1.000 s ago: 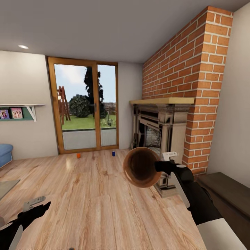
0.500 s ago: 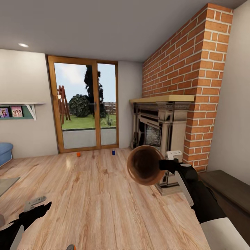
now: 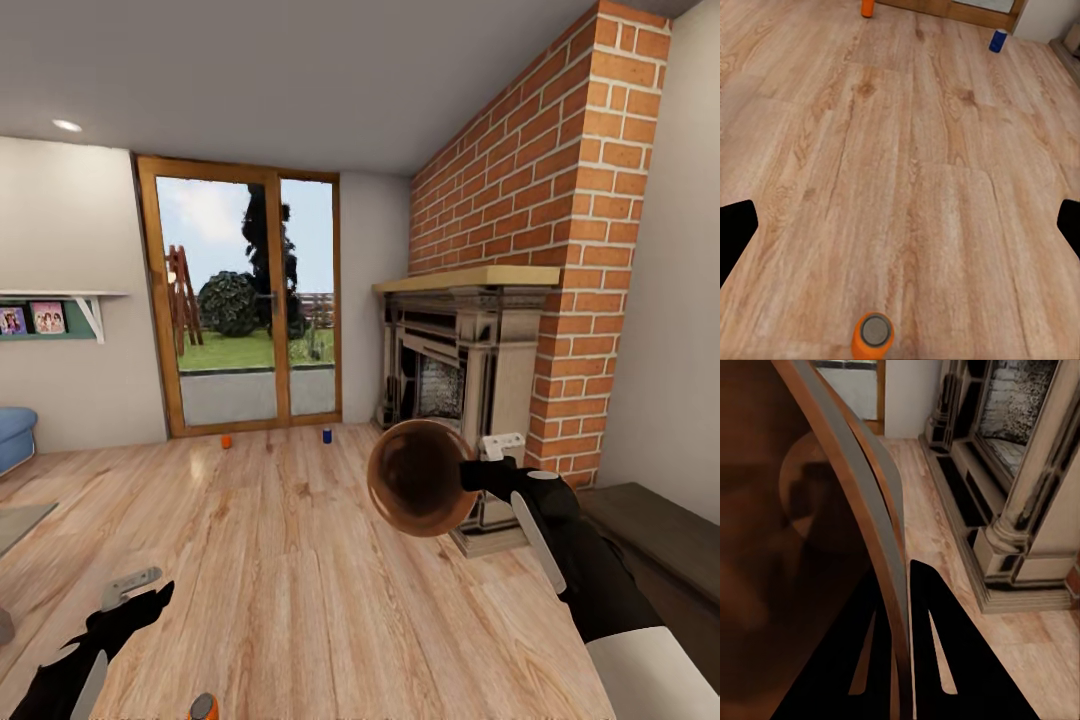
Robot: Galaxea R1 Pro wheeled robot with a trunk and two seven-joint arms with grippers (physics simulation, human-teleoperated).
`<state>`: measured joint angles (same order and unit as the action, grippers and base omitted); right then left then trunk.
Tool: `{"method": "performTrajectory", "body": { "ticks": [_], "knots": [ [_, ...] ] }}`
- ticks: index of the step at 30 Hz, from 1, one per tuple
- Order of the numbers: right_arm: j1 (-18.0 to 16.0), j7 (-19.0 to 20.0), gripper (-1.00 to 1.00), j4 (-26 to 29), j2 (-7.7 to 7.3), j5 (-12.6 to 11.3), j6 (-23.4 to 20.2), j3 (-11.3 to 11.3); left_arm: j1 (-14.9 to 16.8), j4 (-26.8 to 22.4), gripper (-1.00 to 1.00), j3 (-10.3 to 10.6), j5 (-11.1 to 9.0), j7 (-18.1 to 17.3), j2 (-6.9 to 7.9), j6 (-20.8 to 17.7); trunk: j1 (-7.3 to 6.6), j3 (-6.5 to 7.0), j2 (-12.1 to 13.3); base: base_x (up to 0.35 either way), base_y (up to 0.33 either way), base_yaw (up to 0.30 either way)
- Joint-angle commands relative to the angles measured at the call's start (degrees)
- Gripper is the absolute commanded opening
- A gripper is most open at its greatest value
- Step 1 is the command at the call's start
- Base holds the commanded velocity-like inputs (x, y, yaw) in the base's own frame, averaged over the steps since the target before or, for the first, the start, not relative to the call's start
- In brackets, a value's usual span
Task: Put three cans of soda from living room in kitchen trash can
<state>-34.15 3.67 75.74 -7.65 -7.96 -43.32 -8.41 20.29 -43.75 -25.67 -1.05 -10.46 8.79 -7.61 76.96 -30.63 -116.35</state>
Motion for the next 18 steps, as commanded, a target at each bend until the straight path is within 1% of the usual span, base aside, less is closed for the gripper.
{"method": "performTrajectory", "body": {
  "ticks": [1, 18],
  "knots": [
    [-0.02, 0.24, -1.00, 0.09, 0.01, -0.06, 0.00, 0.06, 0.00, 0.02, 1.00, 0.00, 0.04, 0.04, -0.04, 0.03, 0.22, -0.17, -0.42, 0.000, 0.000, 0.000],
    [0.05, 0.28, -1.00, 0.36, 0.08, -0.06, 0.00, 0.01, 0.01, 0.07, 1.00, 0.00, 0.34, 0.18, -0.09, 1.26, 3.96, -3.22, -7.24, 0.000, 0.000, 0.000]
  ]
}}
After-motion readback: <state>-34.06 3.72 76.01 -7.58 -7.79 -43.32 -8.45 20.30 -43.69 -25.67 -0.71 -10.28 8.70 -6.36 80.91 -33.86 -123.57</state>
